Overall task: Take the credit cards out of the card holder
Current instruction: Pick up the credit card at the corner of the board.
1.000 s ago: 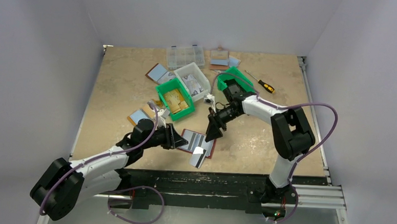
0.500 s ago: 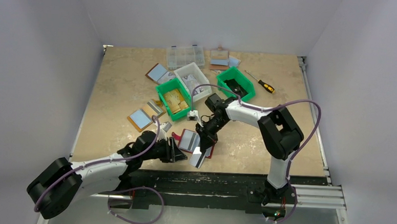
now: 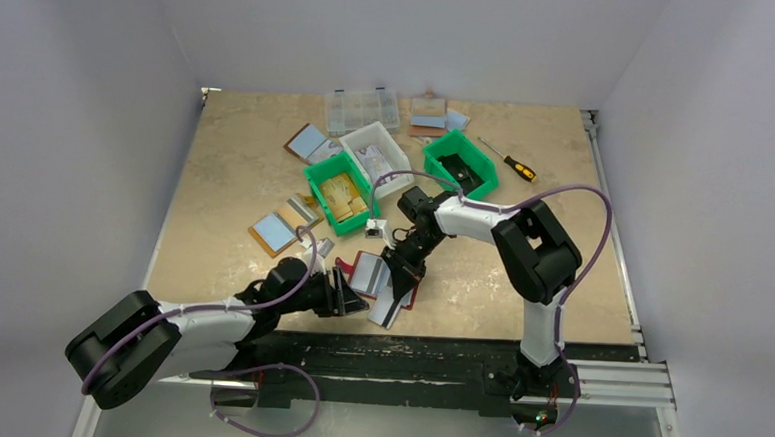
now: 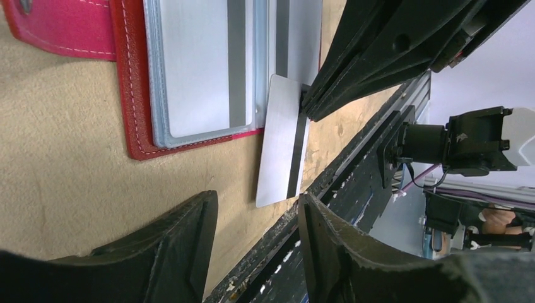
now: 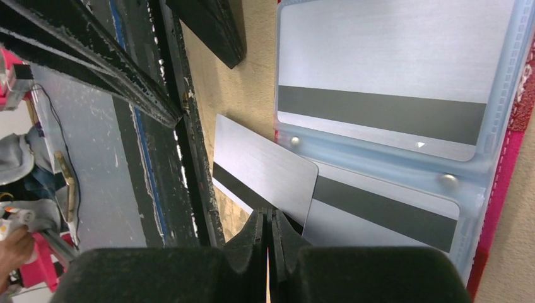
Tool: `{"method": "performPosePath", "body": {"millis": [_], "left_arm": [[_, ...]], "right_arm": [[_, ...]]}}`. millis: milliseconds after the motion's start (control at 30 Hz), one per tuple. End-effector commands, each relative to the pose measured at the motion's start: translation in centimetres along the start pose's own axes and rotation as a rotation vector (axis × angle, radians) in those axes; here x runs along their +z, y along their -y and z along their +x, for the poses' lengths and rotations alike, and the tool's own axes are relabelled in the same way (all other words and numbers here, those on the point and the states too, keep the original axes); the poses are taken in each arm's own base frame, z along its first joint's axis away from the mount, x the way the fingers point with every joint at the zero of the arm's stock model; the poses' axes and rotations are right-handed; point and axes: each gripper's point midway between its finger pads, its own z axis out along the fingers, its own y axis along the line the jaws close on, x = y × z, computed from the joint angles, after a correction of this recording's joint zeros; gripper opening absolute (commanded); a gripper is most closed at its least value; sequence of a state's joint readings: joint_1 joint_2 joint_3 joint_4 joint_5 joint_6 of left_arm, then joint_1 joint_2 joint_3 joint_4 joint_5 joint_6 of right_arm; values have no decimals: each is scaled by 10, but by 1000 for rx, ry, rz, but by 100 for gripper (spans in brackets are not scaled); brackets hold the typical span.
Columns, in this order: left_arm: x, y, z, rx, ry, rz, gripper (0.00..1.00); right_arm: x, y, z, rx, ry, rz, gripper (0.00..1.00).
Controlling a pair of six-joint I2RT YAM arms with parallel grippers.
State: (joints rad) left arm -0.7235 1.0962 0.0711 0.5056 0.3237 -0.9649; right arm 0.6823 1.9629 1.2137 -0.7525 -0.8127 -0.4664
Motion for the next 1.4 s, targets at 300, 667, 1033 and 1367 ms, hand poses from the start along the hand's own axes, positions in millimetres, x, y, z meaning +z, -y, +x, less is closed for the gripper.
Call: {"method": "performPosePath", "body": {"millis": [300, 667, 1033, 1367], "left_arm": [[13, 10, -2, -121, 22, 78, 56], [34, 5, 20, -175, -67, 67, 54], [37, 9, 22, -212, -60, 109, 7], [30, 17, 19, -164, -30, 175, 0]], "right_arm": [[4, 35, 10, 48, -42, 95, 5], [5, 36, 14, 68, -52, 83, 4], [6, 35, 14, 72, -49, 68, 4], [-35, 2, -15, -54, 98, -49, 41]]}}
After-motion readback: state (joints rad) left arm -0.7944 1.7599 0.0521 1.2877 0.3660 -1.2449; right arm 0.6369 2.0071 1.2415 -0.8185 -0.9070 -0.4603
